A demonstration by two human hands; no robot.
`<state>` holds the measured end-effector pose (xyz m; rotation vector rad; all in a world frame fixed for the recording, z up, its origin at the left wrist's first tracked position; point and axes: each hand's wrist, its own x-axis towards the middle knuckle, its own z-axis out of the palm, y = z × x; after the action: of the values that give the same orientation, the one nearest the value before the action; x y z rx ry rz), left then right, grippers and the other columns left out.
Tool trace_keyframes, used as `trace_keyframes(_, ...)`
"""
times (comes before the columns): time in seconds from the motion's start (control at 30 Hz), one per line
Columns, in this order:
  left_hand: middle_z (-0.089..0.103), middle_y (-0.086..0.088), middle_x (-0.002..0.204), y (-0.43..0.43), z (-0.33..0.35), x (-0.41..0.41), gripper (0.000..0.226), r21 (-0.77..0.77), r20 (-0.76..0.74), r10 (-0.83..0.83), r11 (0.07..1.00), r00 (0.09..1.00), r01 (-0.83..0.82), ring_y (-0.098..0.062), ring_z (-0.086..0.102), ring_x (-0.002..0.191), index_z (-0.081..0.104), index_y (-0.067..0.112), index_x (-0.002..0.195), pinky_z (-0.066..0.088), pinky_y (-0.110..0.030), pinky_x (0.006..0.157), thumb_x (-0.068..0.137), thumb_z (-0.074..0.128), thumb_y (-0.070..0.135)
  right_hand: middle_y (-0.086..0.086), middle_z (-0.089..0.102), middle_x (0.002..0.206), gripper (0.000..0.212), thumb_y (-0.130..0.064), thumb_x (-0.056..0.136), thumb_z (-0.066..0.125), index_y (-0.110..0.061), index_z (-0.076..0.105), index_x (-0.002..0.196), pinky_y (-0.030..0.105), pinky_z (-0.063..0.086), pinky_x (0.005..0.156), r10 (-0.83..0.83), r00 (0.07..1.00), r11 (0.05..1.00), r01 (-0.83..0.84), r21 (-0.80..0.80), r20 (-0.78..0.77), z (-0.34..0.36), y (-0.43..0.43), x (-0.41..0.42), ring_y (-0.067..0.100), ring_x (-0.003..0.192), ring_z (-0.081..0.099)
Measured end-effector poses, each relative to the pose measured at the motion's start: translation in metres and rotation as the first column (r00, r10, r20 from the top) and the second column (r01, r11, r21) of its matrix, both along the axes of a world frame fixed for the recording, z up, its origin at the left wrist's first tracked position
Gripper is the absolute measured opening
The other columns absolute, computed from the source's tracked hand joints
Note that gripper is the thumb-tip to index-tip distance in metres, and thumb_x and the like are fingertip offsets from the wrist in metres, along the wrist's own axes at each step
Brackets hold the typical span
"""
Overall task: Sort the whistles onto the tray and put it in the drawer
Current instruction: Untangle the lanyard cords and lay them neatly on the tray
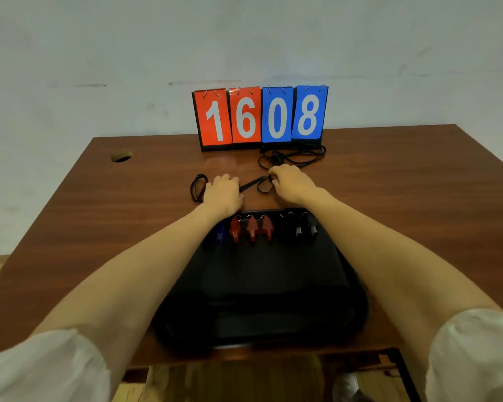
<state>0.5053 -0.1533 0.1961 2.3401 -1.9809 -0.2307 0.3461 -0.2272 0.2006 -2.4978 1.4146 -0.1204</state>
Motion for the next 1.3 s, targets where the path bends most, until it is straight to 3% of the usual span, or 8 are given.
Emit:
trace_keyframes(0.27,0.048,-0.016,0.127,-0.043,-0.031,-0.002,0.03,-0.052,-0.01,0.02,0.998,1.0,-0.02,-0.035,0.042,0.119,0.052,0.005,0.121,0.037,-0.046,0.095,0.097,0.046,0.021,0.009,0.046,0.139,0.038,-0.02,0.1,0.041,-0.018,0.046,0.137,0.046,0.04,0.1,0.084,0.996,0.996,-0.085,-0.024,-0.014,-0.034,-0.038,0.027,0.03,0.127,0.039)
trace_keyframes(0.4,0.047,-0.017,0.126,-0.043,-0.032,-0.005,0.027,-0.067,0.004,0.022,0.998,1.0,-0.022,-0.035,0.044,0.117,0.048,0.003,0.121,0.037,-0.044,0.095,0.096,0.038,0.007,0.002,0.044,0.142,0.036,-0.021,0.1,0.04,-0.023,0.05,0.135,0.048,0.02,0.112,0.097,0.994,0.992,-0.101,-0.077,-0.052,-0.045,-0.037,0.028,0.023,0.137,0.027)
trace_keyframes(0.6,0.059,-0.018,0.102,-0.029,-0.013,-0.005,0.016,-0.092,-0.286,0.069,0.991,0.956,-0.099,-0.036,0.055,0.084,0.039,0.007,0.11,0.042,-0.042,0.07,0.095,0.034,0.006,0.005,0.055,0.126,0.026,-0.024,0.097,0.047,-0.015,0.058,0.119,0.05,0.018,0.114,0.067,0.998,0.991,-0.065,-0.12,0.014,-0.032,-0.027,0.022,0.024,0.132,0.035)
trace_keyframes(0.73,0.062,-0.018,0.096,-0.014,0.008,-0.003,0.004,-0.159,-0.362,0.034,0.982,0.932,-0.097,-0.037,0.059,0.083,0.037,0.011,0.101,0.048,-0.047,0.07,0.099,0.033,0.011,0.005,0.065,0.115,0.029,-0.028,0.099,0.046,-0.017,0.062,0.119,0.042,0.036,0.102,0.08,0.993,0.975,-0.06,-0.215,0.088,0.001,-0.014,0.016,0.025,0.114,0.053)
trace_keyframes(0.87,0.06,-0.005,0.105,0.003,0.043,-0.007,0.03,-0.208,-0.487,-0.072,0.977,0.871,-0.036,-0.023,0.057,0.094,0.051,0.01,0.116,0.046,-0.04,0.082,0.101,0.035,0.031,0.006,0.067,0.114,0.033,-0.029,0.1,0.042,-0.017,0.058,0.126,0.037,0.049,0.084,0.129,0.984,0.958,-0.093,-0.272,0.119,0.052,0.007,0.007,0.025,0.103,0.061)
trace_keyframes(1.03,0.057,0.005,0.075,0.028,0.085,-0.023,0.029,-0.292,-0.608,-0.145,0.955,0.78,-0.049,-0.011,0.051,0.071,0.058,0.008,0.087,0.038,-0.026,0.07,0.101,0.038,0.025,0.01,0.066,0.095,0.028,-0.029,0.101,0.042,-0.011,0.046,0.121,0.033,0.039,0.061,0.139,0.984,0.893,-0.075,-0.443,0.113,0.122,0.04,0.007,0.025,0.076,0.057)
trace_keyframes(1.13,0.049,0.003,0.067,0.045,0.116,-0.022,0.029,-0.359,-0.571,-0.151,0.93,0.807,-0.08,-0.013,0.043,0.061,0.053,0.015,0.079,0.033,-0.026,0.06,0.101,0.037,0.024,0.014,0.067,0.088,0.025,-0.029,0.1,0.044,-0.007,0.05,0.11,0.035,0.037,0.06,0.123,0.987,0.833,-0.047,-0.551,0.101,0.163,0.057,-0.006,0.033,0.081,0.061)
trace_keyframes(1.3,0.064,-0.012,0.107,0.077,0.173,-0.009,0.034,-0.447,-0.429,-0.154,0.892,0.89,-0.061,-0.027,0.061,0.097,0.058,0.007,0.114,0.048,-0.031,0.079,0.103,0.033,0.026,0.013,0.07,0.088,0.025,-0.028,0.099,0.045,-0.006,0.057,0.106,0.033,0.038,0.06,0.053,0.95,0.77,0.158,-0.619,0.308,0.221,0.075,-0.04,0.033,0.079,0.062)
